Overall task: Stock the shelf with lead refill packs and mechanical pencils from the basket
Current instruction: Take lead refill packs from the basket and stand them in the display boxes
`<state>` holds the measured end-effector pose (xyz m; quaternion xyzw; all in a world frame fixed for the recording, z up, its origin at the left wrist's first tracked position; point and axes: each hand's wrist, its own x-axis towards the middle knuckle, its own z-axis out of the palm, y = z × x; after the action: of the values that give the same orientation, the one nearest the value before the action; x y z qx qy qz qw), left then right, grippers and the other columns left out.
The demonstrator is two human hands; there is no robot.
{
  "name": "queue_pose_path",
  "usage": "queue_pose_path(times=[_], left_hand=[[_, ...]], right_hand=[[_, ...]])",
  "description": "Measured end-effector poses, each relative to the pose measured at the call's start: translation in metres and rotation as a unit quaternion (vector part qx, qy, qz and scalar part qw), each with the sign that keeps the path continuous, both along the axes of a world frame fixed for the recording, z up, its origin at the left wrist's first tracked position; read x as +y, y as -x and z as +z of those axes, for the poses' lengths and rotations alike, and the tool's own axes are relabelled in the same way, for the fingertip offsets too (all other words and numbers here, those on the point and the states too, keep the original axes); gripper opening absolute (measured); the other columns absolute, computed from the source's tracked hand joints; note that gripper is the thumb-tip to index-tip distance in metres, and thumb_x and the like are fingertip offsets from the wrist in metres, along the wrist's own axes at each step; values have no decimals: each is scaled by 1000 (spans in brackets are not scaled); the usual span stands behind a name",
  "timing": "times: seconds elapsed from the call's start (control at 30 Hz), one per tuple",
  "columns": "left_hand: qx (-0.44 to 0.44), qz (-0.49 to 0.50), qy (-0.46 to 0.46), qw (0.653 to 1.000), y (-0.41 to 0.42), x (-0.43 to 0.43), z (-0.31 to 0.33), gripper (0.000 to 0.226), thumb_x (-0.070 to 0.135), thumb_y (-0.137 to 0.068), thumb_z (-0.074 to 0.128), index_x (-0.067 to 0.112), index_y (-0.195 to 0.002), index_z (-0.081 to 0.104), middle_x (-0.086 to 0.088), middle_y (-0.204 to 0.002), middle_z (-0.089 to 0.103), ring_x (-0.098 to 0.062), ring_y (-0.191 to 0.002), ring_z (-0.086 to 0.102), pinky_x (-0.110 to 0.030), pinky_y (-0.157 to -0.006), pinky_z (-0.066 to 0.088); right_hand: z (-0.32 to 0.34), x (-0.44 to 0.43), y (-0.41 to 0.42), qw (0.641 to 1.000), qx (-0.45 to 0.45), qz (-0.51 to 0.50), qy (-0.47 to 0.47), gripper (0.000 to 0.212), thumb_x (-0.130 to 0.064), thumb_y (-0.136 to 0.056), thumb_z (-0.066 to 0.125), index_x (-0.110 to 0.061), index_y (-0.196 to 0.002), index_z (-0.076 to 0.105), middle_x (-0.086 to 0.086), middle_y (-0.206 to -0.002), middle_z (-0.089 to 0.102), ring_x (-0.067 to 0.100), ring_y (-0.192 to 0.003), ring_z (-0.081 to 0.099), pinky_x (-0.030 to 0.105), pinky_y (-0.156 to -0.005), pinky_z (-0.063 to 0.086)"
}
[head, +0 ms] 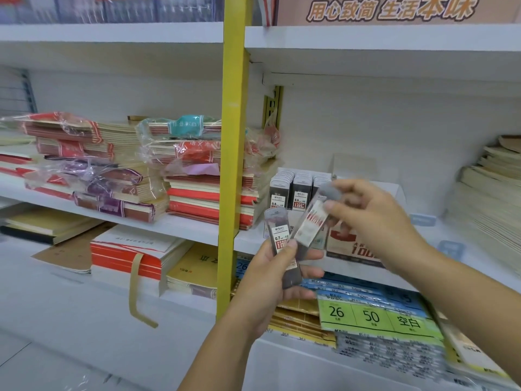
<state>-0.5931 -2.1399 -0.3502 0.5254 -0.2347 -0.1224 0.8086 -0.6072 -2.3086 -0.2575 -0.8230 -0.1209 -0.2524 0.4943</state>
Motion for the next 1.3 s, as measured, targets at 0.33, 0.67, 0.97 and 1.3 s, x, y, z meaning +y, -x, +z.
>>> queue_pose_path(times=[0.33, 0.67, 0.97, 1.3], left_hand=[[9, 50, -4, 999, -8, 0, -3, 19, 30, -104, 48, 32, -119, 59, -4, -106, 77, -26, -93, 76, -30, -59, 62], [-23, 74, -59, 995, -13, -3, -9, 21, 30, -105, 47, 35, -121, 59, 0, -98, 78, -15, -89, 75, -27, -69, 61], [-20, 77, -76, 994, -14, -6, -8, 19, 31, -105, 47, 35, -120, 58, 2, -97, 78, -12, -85, 75, -27, -67, 60], [-31, 94, -84, 992, -8, -12, -3, 15, 31, -102, 54, 39, -108, 65, 6, -96, 77, -11, -86, 75, -24, -67, 60]], right_hand=[[49, -56, -26, 949, -161, -166, 215, 27, -21, -91, 65, -40, -103, 49, -22, -85, 60, -2, -78, 59, 16, -66, 42], [34, -54, -45, 951, -83, -159, 253, 34, -22, -92, 63, -29, -122, 48, -17, -90, 58, -3, -81, 56, 11, -64, 39], [30, -56, -51, 943, -76, -172, 276, 16, -23, -90, 66, -29, -101, 56, -12, -89, 60, 3, -78, 58, 20, -65, 45], [15, -50, -24, 925, -113, -200, 301, 22, -24, -96, 54, -23, -115, 66, -10, -99, 59, 2, -81, 53, 15, -75, 38]])
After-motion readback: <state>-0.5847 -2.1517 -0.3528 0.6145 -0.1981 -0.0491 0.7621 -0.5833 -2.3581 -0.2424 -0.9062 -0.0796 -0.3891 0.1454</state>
